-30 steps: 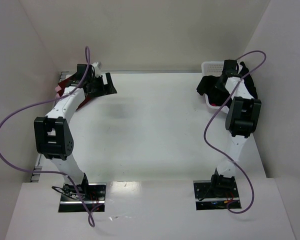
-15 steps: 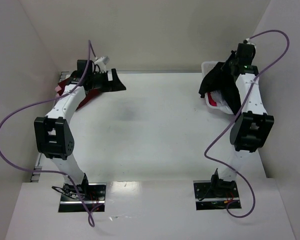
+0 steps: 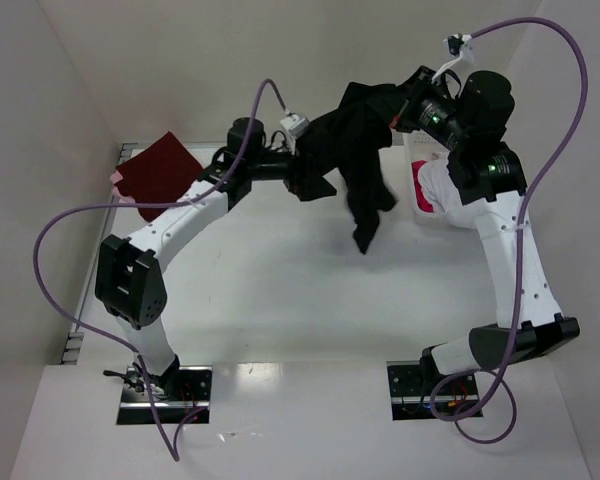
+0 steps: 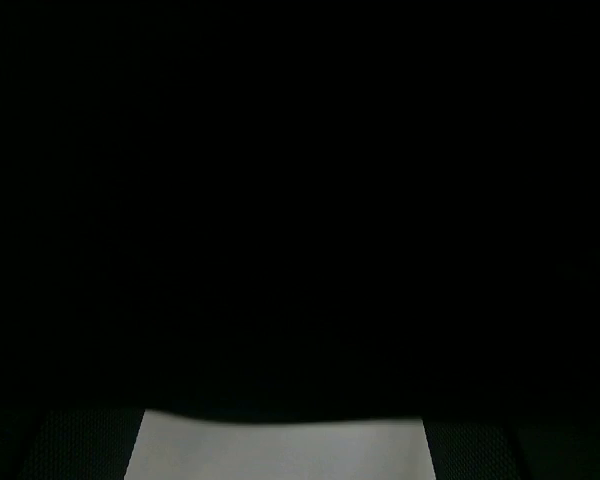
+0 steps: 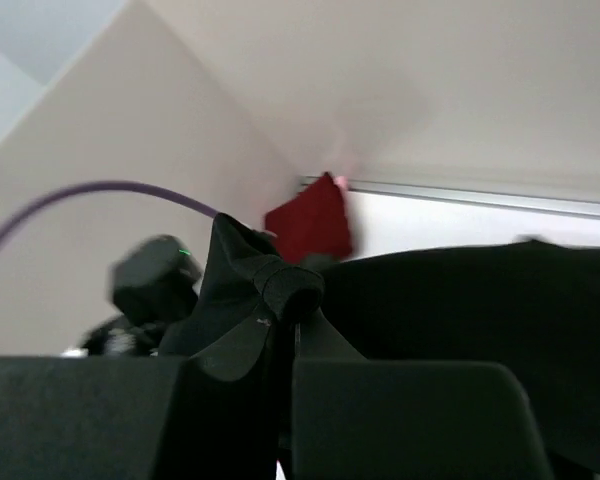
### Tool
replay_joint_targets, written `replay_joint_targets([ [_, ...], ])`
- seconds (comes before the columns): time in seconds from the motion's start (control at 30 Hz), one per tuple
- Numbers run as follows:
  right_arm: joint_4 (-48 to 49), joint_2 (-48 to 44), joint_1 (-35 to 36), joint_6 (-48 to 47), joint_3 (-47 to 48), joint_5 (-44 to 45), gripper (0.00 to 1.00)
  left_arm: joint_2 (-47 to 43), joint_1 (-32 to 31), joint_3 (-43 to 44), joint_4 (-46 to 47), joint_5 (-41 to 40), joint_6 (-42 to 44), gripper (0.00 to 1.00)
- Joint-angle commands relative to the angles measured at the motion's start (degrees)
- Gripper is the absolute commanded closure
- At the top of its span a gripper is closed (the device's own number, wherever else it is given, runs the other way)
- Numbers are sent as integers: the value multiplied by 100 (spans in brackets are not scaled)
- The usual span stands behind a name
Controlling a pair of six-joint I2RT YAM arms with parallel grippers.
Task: Fold and stack the t-shirts
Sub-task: Move the tshirt to the center of the board
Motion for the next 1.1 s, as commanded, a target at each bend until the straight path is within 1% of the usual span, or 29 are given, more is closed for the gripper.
replay_joint_targets([
  [0.0,739,-358,73,729,-487,-704,100,-237,-374,-606,1545,-964,-314,6],
  [0.03,764,-419,121,761,-602,-704,100,-353,-406,-849,1898,-1149,-431,14],
  [0.07,765,-475,188,818,-689,-735,100,-452,-427,-1086,2225,-1404,-549,28],
  [0.1,780,-519,214,859,-757,-772,100,-560,-427,-1210,2313,-1671,-619,47],
  [0.13,806,-559,214,885,-835,-798,100,-691,-427,-1328,2348,-1967,-688,68],
  [0.17,817,-651,214,897,-898,-842,100,-814,-427,-1413,2336,-2181,-719,81],
  [0.27,817,-877,214,897,-1221,-846,100,-1458,-427,-1680,2210,-2726,-667,96],
  [0.3,817,-945,214,877,-1333,-786,100,-1718,-427,-1793,2132,-2902,-636,100],
  [0.43,686,-1064,214,672,-1536,-575,100,-2448,-354,-1677,1257,-3429,-242,100],
  [0.53,615,-1159,214,469,-1626,-377,100,-3192,-192,-1386,222,-3488,67,100],
  [0.6,615,-1174,214,421,-1576,-309,100,-3537,-146,-1120,-200,-3488,268,100],
  [0.7,615,-1174,214,396,-1117,-309,100,-4103,-146,-516,-1163,-3488,499,100],
  [0.8,615,-1113,214,483,-538,-466,100,-4633,-146,-134,-1493,-3620,528,100],
  [0.9,795,-1046,214,654,-67,-520,100,-5045,-146,293,-1854,-4014,409,100],
  [0.97,870,-977,214,716,232,-520,100,-5126,-146,560,-2057,-4086,353,100],
  [1.07,972,-837,214,721,395,-458,100,-5077,-146,755,-2462,-3814,221,100],
])
